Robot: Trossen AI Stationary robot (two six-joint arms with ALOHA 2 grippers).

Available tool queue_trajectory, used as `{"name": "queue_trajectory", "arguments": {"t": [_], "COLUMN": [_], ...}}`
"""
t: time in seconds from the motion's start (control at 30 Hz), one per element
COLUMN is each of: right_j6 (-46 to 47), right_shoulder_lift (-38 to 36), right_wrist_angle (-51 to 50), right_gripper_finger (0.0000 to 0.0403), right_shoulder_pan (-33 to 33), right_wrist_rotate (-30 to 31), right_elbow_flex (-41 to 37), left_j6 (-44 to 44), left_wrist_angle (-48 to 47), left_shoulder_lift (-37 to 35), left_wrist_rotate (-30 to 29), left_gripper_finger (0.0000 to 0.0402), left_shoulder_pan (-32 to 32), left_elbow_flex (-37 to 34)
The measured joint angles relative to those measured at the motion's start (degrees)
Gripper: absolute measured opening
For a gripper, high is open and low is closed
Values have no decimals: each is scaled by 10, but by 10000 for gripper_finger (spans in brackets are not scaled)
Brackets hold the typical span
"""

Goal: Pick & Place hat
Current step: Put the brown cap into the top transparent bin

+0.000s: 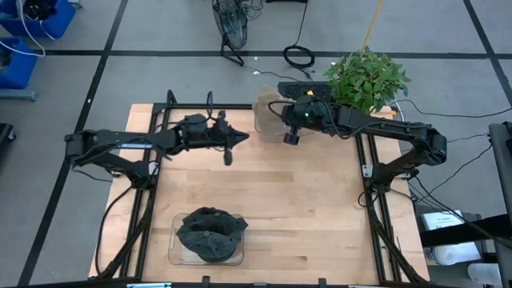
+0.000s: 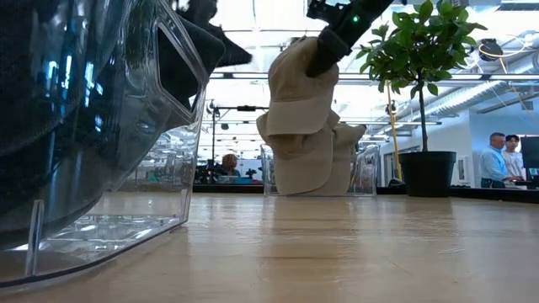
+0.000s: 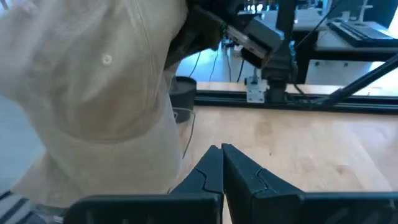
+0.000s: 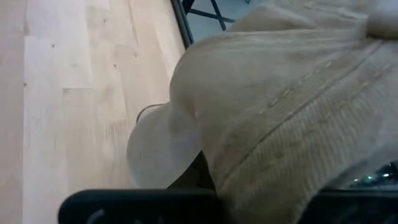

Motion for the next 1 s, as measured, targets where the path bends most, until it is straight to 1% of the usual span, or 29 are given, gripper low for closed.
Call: {"name": "queue_trajectory", "arguments": {"t": [0.13, 0.37, 0.5, 0.67, 0.73, 0.9, 1.0], "right_j6": [-9, -23, -28, -15, -14, -11, -10], "right_shoulder_lift": [0, 0, 0, 0, 0, 0, 0], "right_wrist_angle": [13, 15, 22, 40, 43, 65, 82], "right_gripper_finger": [0, 0, 0, 0, 0, 0, 0], "right_shoulder_pan": [-1, -1, -1, -1, -1, -1, -1], "right_wrist_rotate": [-1, -1, -7, -46, -48, -48, -45], "right_elbow_flex": [-13, -24, -24, -24, -27, -69, -104], "left_j6": [-5, -4, -6, -29, -36, -39, -49], "left_wrist_angle": [0, -71, -92, -124, -130, -139, -146], "left_shoulder_lift": [67, 174, 215, 252, 258, 275, 274], "left_wrist_rotate": [0, -1, -1, -1, -1, -1, -1], "left_gripper_finger": [3, 3, 7, 5, 8, 3, 9], "left_shoulder_pan": [6, 29, 45, 64, 68, 70, 69], "left_elbow_flex": [44, 133, 167, 198, 205, 210, 210]}}
